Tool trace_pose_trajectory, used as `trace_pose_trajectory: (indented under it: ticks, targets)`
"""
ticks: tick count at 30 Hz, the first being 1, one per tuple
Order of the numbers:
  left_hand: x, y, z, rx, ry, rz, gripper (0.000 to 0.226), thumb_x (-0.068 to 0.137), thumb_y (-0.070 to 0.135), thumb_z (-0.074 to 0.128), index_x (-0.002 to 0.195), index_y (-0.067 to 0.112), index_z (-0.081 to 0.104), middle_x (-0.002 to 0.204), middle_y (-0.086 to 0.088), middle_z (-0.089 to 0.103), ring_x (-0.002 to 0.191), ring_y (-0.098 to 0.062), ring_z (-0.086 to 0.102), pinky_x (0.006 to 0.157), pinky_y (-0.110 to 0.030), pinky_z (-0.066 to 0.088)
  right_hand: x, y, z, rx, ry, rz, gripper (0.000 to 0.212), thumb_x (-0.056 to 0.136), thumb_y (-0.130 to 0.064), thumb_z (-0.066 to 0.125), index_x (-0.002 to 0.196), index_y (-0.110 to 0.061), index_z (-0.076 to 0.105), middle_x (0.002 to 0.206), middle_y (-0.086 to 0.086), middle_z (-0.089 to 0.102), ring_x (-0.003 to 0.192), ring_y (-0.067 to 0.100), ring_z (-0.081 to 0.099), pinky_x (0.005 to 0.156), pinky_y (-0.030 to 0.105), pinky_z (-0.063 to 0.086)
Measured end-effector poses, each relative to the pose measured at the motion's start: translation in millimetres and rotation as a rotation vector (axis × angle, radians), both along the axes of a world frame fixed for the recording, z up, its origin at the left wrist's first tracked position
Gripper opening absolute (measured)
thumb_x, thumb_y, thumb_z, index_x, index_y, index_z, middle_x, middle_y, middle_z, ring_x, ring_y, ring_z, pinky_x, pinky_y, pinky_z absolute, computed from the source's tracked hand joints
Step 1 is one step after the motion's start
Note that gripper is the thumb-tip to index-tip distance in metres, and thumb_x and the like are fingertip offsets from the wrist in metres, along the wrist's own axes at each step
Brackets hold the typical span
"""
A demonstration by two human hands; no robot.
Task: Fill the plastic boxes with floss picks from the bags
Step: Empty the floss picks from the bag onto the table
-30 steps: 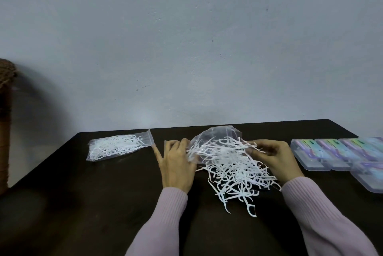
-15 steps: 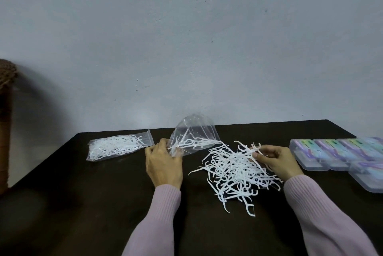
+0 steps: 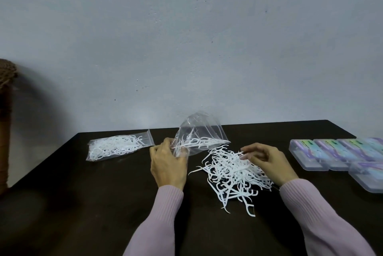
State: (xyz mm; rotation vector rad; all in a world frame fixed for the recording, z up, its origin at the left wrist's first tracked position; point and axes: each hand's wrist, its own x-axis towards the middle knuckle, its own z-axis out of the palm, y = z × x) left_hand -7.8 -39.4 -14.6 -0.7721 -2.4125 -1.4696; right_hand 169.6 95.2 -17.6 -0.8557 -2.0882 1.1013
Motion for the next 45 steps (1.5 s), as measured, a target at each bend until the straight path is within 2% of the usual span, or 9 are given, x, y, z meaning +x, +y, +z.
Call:
trace_pose_trajectory:
  ticks: [4, 8, 13, 20, 25, 31, 37, 41, 45]
  targets:
    - [0.7, 2.1, -2.4, -0.003, 0.022, -0.026, 0.035, 0.079, 0.028, 0.074, 0.109, 0.017, 0.06, 0.096, 0.003, 0.042, 0.091, -0.015, 0.05, 0.084, -0.033, 0.047, -0.7, -3.2, 1.6, 0.173, -0.085, -0.047, 0.026, 0.087, -0.006, 0.058, 0.086, -0.031, 0.065, 0.09, -0.015, 0.064, 0.089, -0.002, 0.057, 0.083, 0.017, 0.04]
    - [4.0, 2.6, -5.1, -0.005, 0.073, -0.059, 0.03, 0.078, 0.027, 0.074, 0.104, 0.019, 0.061, 0.095, 0.006, 0.04, 0.09, -0.014, 0.052, 0.088, -0.037, 0.05, 1.0, -8.7, 7.0, 0.184, 0.155, -0.016, 0.023, 0.087, -0.006, 0.058, 0.081, -0.026, 0.068, 0.086, -0.013, 0.069, 0.082, -0.002, 0.062, 0.074, 0.013, 0.047]
    - [11.9, 4.5, -7.9, 0.01, 0.154, -0.12, 0.027, 0.078, 0.029, 0.074, 0.099, 0.018, 0.061, 0.087, 0.012, 0.037, 0.091, -0.015, 0.054, 0.087, -0.039, 0.05, -3.7, -14.3, 9.8, -0.154, 0.262, 0.202, 0.016, 0.09, -0.015, 0.053, 0.096, -0.021, 0.067, 0.107, -0.001, 0.064, 0.097, 0.013, 0.065, 0.073, 0.023, 0.056]
    - [16.3, 5.1, -8.2, 0.035, 0.345, -0.164, 0.036, 0.068, 0.029, 0.079, 0.096, 0.012, 0.065, 0.087, 0.008, 0.046, 0.085, -0.019, 0.057, 0.076, -0.043, 0.055, -8.6, -14.3, 8.4, -0.499, 0.201, 0.25, 0.027, 0.094, -0.03, 0.043, 0.114, -0.021, 0.058, 0.108, 0.009, 0.061, 0.067, 0.019, 0.064, 0.057, 0.023, 0.053]
    - [13.7, 9.2, -14.3, -0.007, 0.605, -0.187, 0.042, 0.054, 0.023, 0.087, 0.089, 0.009, 0.067, 0.082, -0.003, 0.067, 0.086, -0.025, 0.062, 0.073, -0.046, 0.057, -4.7, -10.5, 5.9, -0.357, -0.064, 0.265, 0.032, 0.081, -0.016, 0.065, 0.113, -0.014, 0.056, 0.085, 0.005, 0.059, 0.051, 0.004, 0.05, 0.047, 0.015, 0.042]
    - [8.3, 12.4, -19.4, -0.021, 0.734, -0.188, 0.038, 0.06, 0.025, 0.085, 0.091, 0.01, 0.068, 0.084, -0.002, 0.068, 0.091, -0.022, 0.06, 0.079, -0.04, 0.055, -3.8, -7.5, 2.8, -0.131, -0.221, 0.177, 0.03, 0.071, -0.034, 0.073, 0.095, -0.023, 0.06, 0.112, -0.006, 0.055, 0.096, 0.009, 0.056, 0.071, 0.016, 0.044]
    - [7.7, 9.3, -15.6, -0.016, 0.686, -0.161, 0.035, 0.065, 0.034, 0.075, 0.09, 0.01, 0.068, 0.082, -0.002, 0.068, 0.087, -0.023, 0.062, 0.075, -0.039, 0.055, 1.2, -10.1, 8.8, -0.14, -0.116, 0.208, 0.012, 0.079, -0.021, 0.067, 0.087, -0.012, 0.067, 0.076, 0.001, 0.064, 0.054, 0.005, 0.053, 0.053, 0.017, 0.045]
    - [4.3, 7.8, -14.8, -0.014, 0.653, -0.109, 0.037, 0.072, 0.042, 0.067, 0.089, 0.01, 0.068, 0.08, -0.002, 0.068, 0.086, -0.022, 0.062, 0.072, -0.038, 0.053, 4.1, -7.4, 9.7, -0.067, -0.017, 0.12, 0.008, 0.081, -0.02, 0.065, 0.08, -0.012, 0.067, 0.064, 0.003, 0.065, 0.056, 0.012, 0.058, 0.054, 0.016, 0.046]
    - [0.1, 7.8, -15.6, -0.042, 0.569, -0.032, 0.037, 0.064, 0.031, 0.084, 0.089, 0.01, 0.067, 0.079, -0.003, 0.067, 0.084, -0.024, 0.061, 0.071, -0.039, 0.053, 5.9, -0.7, 7.1, 0.008, 0.007, -0.021, 0.006, 0.084, -0.018, 0.064, 0.082, -0.013, 0.067, 0.062, 0.003, 0.067, 0.055, 0.006, 0.062, 0.054, 0.011, 0.046]
